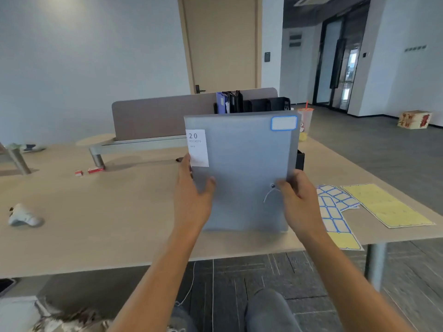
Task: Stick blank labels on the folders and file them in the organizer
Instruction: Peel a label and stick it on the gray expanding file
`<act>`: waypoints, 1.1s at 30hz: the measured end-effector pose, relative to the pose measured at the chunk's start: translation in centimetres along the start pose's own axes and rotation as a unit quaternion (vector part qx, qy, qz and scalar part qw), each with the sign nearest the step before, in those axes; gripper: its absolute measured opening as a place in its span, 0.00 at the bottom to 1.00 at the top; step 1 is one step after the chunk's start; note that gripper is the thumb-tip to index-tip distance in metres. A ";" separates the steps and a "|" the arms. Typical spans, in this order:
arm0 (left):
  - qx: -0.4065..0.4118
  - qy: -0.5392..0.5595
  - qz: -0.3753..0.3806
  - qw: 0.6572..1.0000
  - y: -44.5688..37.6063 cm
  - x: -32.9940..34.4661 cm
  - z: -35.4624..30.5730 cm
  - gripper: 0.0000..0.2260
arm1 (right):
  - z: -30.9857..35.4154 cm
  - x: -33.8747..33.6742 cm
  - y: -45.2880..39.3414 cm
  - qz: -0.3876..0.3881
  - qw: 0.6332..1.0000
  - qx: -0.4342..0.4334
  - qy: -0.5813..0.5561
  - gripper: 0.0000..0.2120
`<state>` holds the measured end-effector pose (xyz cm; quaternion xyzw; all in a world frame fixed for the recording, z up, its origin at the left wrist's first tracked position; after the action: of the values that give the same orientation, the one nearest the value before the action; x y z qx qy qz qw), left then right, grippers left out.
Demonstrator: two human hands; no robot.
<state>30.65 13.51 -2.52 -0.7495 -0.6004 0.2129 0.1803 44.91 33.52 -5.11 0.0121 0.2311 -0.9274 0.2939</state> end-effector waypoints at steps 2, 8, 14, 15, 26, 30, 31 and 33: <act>-0.006 -0.015 0.000 1.000 0.3 0.3 1.0 0.32 | -0.6 0.1 0.8 0.026 1.000 -0.001 0.011 0.02; -0.030 -0.031 -0.023 0.999 1.0 1.6 3.0 0.32 | -2.8 0.0 1.8 0.065 0.996 -0.012 0.054 0.09; -0.035 -0.020 -0.049 0.998 0.3 3.1 3.0 0.33 | -3.4 -1.2 0.8 0.039 0.993 -0.010 0.114 0.10; -0.033 -0.019 -0.047 0.998 0.0 3.5 2.7 0.32 | -3.3 -1.5 0.5 0.042 0.993 -0.010 0.110 0.12; -0.037 0.025 0.073 0.996 -5.8 12.5 -2.0 0.40 | 0.9 -7.4 -3.7 -0.067 0.982 -0.051 0.167 0.06; -0.016 0.000 0.129 0.992 -6.6 15.7 -3.3 0.28 | 2.7 -8.5 -5.5 -0.116 0.975 -0.059 0.182 0.12; -0.019 -0.015 0.137 0.990 -6.8 16.2 -3.1 0.26 | 2.9 -8.5 -6.0 -0.122 0.974 -0.059 0.183 0.12; -0.026 -0.055 0.150 0.987 -7.2 16.7 -2.3 0.23 | 2.9 -8.2 -7.2 -0.136 0.971 -0.056 0.190 0.09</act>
<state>29.12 31.37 1.49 -0.8224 -0.4960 0.2627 0.0930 48.08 41.85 1.83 0.1404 0.3334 -0.9250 0.1161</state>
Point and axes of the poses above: each hand's wrist, its own y-axis away from the middle knuckle, its own x-axis out of the palm, z = x × y, the point moved 5 cm from there along -y, towards the middle knuckle, and after that the axes turned 13 degrees about y, right-handed, at the moved point
